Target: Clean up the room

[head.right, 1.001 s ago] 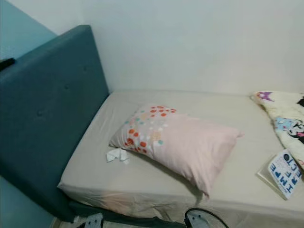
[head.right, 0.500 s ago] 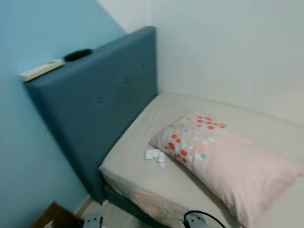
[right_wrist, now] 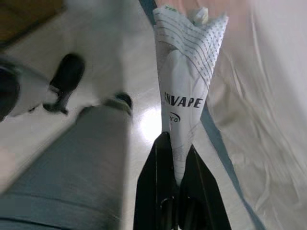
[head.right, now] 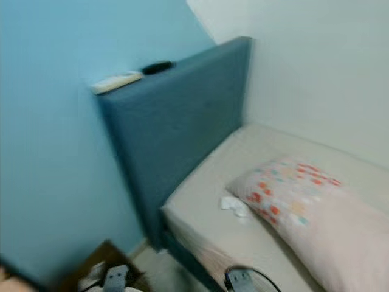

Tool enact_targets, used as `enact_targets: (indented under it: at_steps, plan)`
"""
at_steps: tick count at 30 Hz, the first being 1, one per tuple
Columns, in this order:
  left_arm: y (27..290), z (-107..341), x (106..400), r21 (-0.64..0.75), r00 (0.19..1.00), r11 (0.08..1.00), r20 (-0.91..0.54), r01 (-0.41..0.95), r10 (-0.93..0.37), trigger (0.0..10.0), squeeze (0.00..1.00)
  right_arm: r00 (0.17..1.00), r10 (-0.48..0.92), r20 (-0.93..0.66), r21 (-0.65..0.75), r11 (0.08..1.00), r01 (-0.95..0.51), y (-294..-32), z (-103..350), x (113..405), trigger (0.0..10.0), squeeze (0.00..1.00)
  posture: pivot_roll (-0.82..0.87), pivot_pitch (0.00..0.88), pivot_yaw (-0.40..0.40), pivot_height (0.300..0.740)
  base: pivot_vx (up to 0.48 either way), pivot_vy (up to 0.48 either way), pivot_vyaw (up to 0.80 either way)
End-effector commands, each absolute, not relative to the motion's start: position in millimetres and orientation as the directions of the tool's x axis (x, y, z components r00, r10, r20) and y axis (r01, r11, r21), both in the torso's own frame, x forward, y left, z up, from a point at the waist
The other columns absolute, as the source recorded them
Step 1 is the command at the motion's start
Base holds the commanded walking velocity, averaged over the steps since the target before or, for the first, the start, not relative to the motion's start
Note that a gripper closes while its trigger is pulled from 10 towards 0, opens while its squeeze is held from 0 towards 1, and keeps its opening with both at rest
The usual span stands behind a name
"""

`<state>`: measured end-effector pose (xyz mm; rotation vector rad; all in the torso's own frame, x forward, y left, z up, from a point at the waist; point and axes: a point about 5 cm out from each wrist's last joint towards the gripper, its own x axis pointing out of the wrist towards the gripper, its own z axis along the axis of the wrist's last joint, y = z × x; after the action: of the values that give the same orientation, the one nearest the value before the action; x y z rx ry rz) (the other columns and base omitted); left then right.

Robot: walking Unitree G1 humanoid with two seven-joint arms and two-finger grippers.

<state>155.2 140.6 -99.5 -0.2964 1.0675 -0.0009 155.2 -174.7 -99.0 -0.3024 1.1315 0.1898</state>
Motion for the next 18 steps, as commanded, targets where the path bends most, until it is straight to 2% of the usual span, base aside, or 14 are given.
enact_targets:
  at_steps: [1, 6, 9, 10, 14, 18]
  plan:
    - [140.8, -100.3, 153.4, -0.235, 0.472, 0.962, -0.870, -0.137, -0.146, 10.0, 0.00, 0.425, -0.002, -0.905, -0.144, 0.942, -0.302, -173.4, -97.5, 159.3, 10.0, 0.00, -0.02, 0.000, -0.053, 0.740, 0.000, 0.000, 0.79]
    - [140.8, -100.3, 153.5, -0.235, 0.471, 0.963, -0.870, -0.134, -0.146, 10.0, 0.00, 0.431, -0.007, -0.902, -0.154, 0.939, -0.308, -183.9, -94.3, 164.4, 10.0, 0.00, -0.02, 0.000, -0.055, 0.740, 0.000, 0.000, 0.79]
    - [140.8, -100.2, 153.7, -0.235, 0.474, 0.963, -0.868, -0.130, -0.148, 10.0, 0.00, 0.428, -0.024, -0.903, -0.170, 0.937, -0.306, -205.0, -91.7, 162.6, 10.0, 0.00, -0.02, 0.000, -0.053, 0.740, 0.000, 0.000, 0.79]
    - [140.8, -100.2, 153.7, -0.235, 0.474, 0.963, -0.868, -0.130, -0.148, 10.0, 0.00, 0.428, -0.024, -0.903, -0.170, 0.937, -0.306, -205.0, -91.7, 162.6, 10.0, 0.00, -0.02, 0.000, -0.053, 0.740, 0.000, 0.000, 0.79]
    - [140.9, -100.2, 153.7, -0.234, 0.474, 0.964, -0.868, -0.126, -0.148, 10.0, 0.00, 0.420, -0.041, -0.907, -0.182, 0.936, -0.301, -222.5, -90.5, 156.5, 10.0, 0.00, -0.02, 0.000, -0.051, 0.740, 0.000, 0.000, 0.79]
    - [141.1, -100.3, 153.2, -0.231, 0.472, 0.965, -0.869, -0.120, -0.149, 10.0, 0.00, 0.405, -0.045, -0.913, -0.181, 0.935, -0.304, -225.8, -94.0, 144.8, 10.0, 0.00, -0.02, 0.000, -0.048, 0.740, 0.000, 0.000, 0.79]
